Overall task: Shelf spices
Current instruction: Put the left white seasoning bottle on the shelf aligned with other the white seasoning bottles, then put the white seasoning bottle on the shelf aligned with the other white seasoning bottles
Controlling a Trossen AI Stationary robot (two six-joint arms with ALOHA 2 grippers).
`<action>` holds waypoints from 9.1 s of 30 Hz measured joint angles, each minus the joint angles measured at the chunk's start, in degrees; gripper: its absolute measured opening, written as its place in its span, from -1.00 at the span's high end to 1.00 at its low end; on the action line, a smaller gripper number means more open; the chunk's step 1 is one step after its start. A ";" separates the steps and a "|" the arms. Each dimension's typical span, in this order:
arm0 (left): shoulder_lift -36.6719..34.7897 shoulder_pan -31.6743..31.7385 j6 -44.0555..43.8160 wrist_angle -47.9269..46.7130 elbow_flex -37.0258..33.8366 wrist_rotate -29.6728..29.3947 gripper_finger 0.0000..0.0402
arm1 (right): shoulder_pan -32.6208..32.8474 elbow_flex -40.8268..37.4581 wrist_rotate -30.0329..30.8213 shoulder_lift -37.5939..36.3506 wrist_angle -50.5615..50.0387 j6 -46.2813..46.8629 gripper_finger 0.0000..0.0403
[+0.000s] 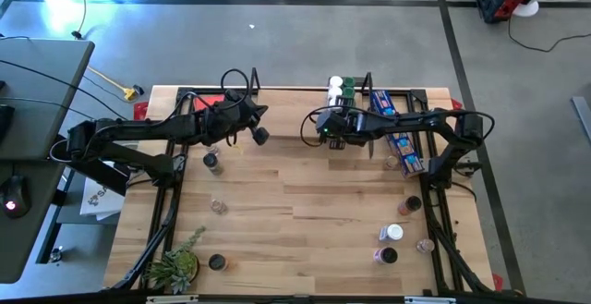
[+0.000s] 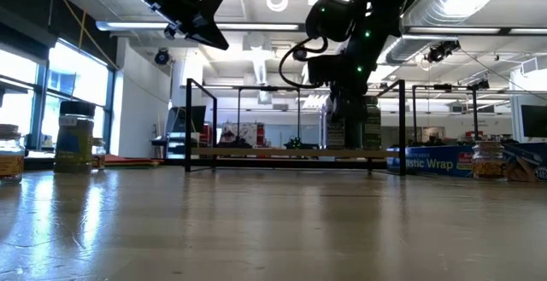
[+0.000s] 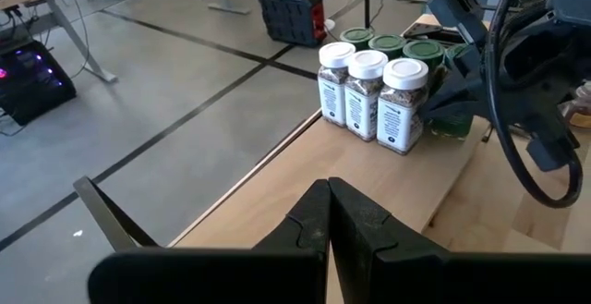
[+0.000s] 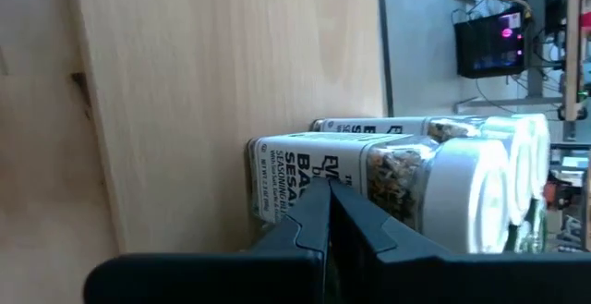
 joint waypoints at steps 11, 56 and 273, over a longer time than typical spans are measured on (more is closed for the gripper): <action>0.00 -3.69 0.11 -0.15 0.04 -0.20 1.00 | 11.20 3.02 0.79 -6.95 -5.05 5.54 0.98; 17.90 -14.35 1.66 9.56 0.04 -3.65 1.00 | 56.16 2.89 -44.67 -17.25 -43.15 152.85 -0.69; 17.92 -14.08 -6.01 18.10 -5.55 17.40 1.00 | 5.17 13.23 -28.98 -4.32 -25.30 11.24 0.08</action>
